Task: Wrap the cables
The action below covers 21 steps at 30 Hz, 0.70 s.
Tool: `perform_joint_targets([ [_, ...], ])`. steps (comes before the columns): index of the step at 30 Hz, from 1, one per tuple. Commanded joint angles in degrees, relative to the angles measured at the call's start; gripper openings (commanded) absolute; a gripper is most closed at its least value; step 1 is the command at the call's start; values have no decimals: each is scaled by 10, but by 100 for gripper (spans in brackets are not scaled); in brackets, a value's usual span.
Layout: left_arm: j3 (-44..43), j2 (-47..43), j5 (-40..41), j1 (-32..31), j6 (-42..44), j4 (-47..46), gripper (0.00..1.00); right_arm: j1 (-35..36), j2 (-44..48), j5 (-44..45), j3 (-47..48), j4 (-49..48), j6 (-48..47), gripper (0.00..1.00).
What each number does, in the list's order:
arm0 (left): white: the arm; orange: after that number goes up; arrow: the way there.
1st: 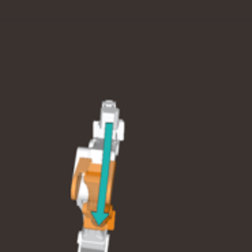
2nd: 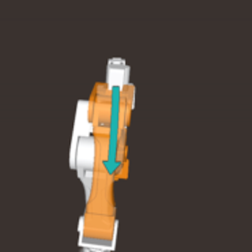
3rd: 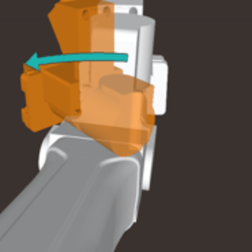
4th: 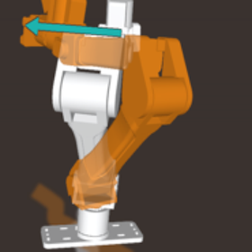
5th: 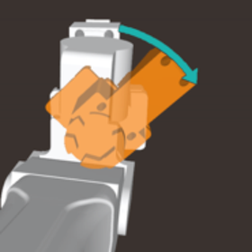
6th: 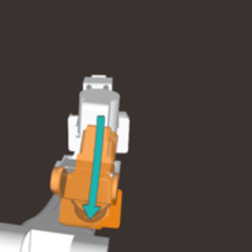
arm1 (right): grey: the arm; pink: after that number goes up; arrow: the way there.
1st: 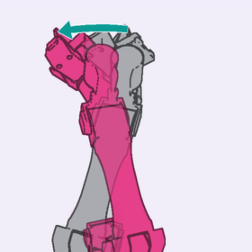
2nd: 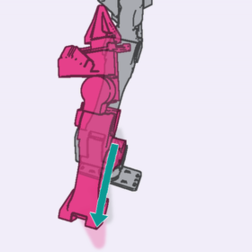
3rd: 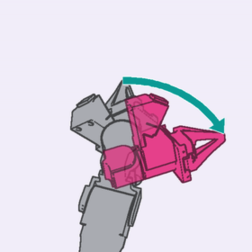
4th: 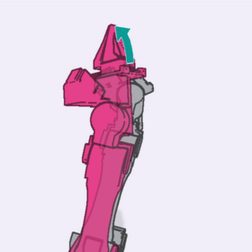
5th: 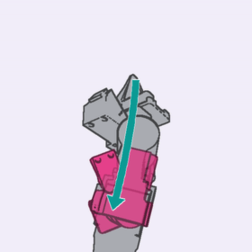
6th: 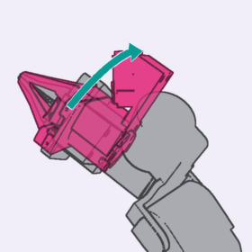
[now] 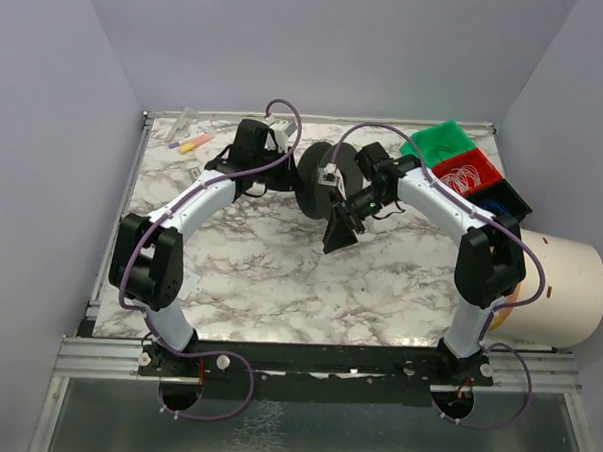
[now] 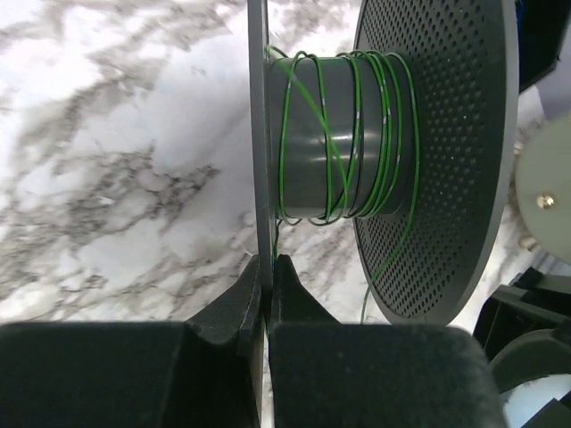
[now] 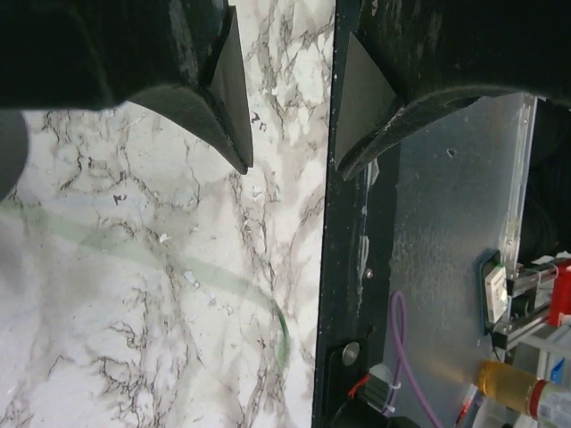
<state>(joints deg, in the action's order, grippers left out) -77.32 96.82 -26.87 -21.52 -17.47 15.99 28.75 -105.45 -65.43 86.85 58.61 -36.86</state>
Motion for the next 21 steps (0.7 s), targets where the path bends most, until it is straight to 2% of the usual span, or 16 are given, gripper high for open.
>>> perform_joint_targets([
  [1, 33, 14, -90, -1, -54, -89, 0, -11, 39, 29, -8, 44, -67, 48],
  [6, 68, 17, -100, 20, -69, -112, 0, -77, 75, 33, -12, 27, -57, 49],
  [10, 86, 24, -102, 33, -74, -118, 0, -127, 110, 53, -37, -33, -14, 50],
  [13, 103, 34, -115, 33, -83, -142, 0, -128, 139, 80, -80, -107, 25, 51],
  [18, 122, 60, -143, 34, -110, -187, 0, -129, 136, 98, -101, -166, 72, 52],
  [21, 125, 80, -155, 34, -119, -194, 0, -128, 138, 139, -130, -239, 130, 52],
])
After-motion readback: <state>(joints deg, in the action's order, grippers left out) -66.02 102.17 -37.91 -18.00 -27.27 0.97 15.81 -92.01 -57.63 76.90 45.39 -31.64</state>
